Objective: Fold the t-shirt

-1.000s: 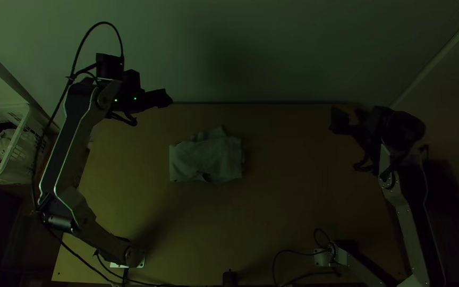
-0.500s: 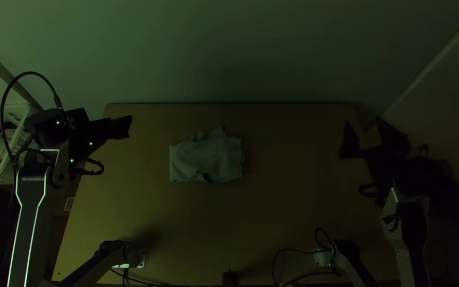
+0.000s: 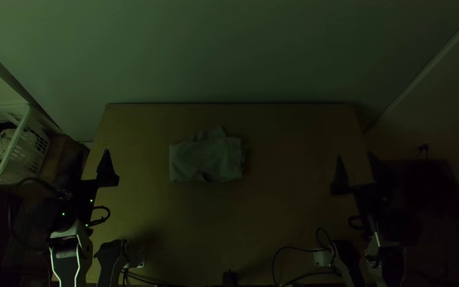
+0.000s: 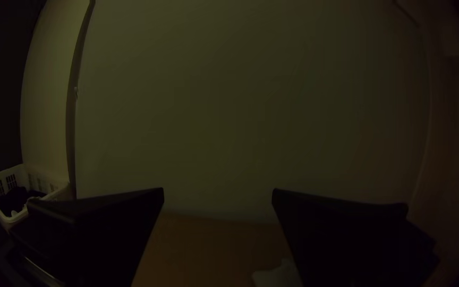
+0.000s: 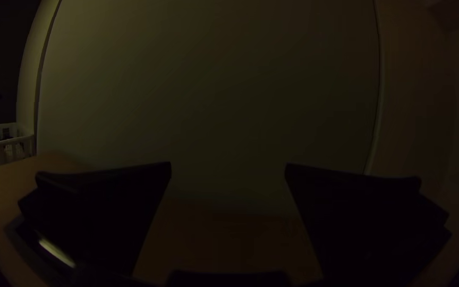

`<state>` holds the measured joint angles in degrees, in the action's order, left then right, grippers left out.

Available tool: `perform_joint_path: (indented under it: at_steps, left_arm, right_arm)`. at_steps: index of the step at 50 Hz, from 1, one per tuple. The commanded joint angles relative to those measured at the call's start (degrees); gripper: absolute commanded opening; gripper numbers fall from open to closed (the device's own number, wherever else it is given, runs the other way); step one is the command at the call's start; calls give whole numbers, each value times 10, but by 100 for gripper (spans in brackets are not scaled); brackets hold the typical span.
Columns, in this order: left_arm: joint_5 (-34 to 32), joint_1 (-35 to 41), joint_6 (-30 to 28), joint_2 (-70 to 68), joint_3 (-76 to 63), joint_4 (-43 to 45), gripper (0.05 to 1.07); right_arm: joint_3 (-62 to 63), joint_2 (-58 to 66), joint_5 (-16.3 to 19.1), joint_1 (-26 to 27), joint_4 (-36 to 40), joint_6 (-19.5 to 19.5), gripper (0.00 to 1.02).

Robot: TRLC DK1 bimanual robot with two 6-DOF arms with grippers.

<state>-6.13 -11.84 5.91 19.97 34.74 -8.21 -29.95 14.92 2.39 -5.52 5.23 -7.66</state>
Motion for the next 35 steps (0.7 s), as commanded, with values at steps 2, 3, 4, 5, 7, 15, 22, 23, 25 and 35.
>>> perform_joint_path:
  at_steps: [2, 3, 4, 5, 7, 15, 22, 23, 25, 35]
  left_arm:
    - [17, -6, -10, -57, -68, 42, 103]
    - [20, -6, -10, -65, -77, 50, 103]
    - [20, -6, -10, -71, -86, 58, 103]
    - [21, -6, -10, -76, -97, 62, 103]
    - [23, -7, -10, -89, -121, 76, 103]
    - [22, -3, -17, -158, -220, 125, 103]
    - [22, -2, -22, -201, -275, 146, 103]
    - [22, -1, -22, -201, -282, 148, 103]
    - [23, -3, -29, -201, -296, 153, 103]
    - [22, -11, -62, -201, -348, 145, 103]
  right_arm:
    - [44, -54, -5, -2, -22, -16, 98]
    - [51, -62, -5, -1, -26, -18, 98]
    - [60, -70, -5, 0, -29, -19, 98]
    - [68, -77, -5, 1, -31, -20, 98]
    - [84, -91, -6, 2, -33, -23, 98]
    - [157, -152, -6, 2, -42, -28, 98]
    - [212, -153, -16, 4, -84, -30, 98]
    - [221, -153, -17, 4, -88, -31, 98]
    - [241, -153, -19, 3, -96, -31, 98]
    - [299, -147, -38, 10, -77, -35, 98]
